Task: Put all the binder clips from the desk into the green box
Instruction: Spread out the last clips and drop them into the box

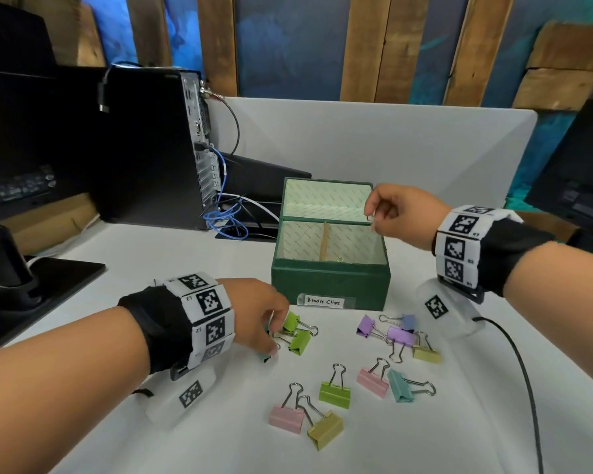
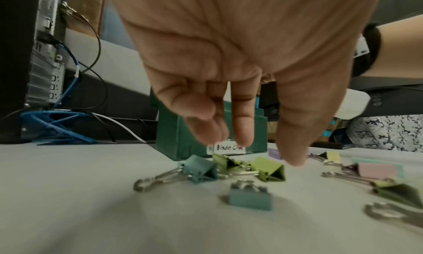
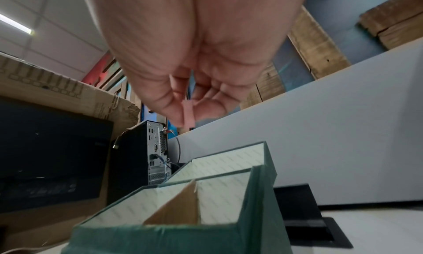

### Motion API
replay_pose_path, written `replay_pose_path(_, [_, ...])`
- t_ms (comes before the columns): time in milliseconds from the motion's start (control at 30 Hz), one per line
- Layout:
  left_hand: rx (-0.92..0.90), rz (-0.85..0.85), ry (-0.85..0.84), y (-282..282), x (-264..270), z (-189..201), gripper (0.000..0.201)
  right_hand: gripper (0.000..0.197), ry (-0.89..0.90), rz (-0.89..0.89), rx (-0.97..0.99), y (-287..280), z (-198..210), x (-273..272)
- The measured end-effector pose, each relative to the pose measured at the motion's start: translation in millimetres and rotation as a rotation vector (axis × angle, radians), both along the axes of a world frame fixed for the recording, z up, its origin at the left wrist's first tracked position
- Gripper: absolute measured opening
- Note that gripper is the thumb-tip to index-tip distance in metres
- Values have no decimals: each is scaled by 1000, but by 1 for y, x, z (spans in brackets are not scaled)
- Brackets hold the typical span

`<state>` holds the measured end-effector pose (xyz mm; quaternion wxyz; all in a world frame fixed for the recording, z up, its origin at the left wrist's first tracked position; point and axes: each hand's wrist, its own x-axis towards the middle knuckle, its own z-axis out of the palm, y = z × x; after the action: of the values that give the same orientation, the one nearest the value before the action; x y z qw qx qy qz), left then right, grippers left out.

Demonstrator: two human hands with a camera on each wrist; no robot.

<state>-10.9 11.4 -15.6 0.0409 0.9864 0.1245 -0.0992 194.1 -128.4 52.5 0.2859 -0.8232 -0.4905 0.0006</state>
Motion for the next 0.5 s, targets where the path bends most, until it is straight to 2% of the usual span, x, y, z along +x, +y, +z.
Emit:
replay_pose_path(100, [22,44,116,-10,2,-5,33,24,-78,-43,23,8,3,4])
replay_pose_path(167, [14,36,135,-13,4,-9,29,19,-92,-65,20,13,-2,4])
replay_pose_path(267, [-2,8,101,-13,5,-12,17,20,-61,-88,-74,14,-14,5])
replay_pose_path(400, [-47,0,57,-11,4,-6,20,35,24,-50,-109,-1,-26,7])
replay_pose_path(500, [-105,4,-75,-5,8,10,17,30,-18,-71,-102,-19,-35,10])
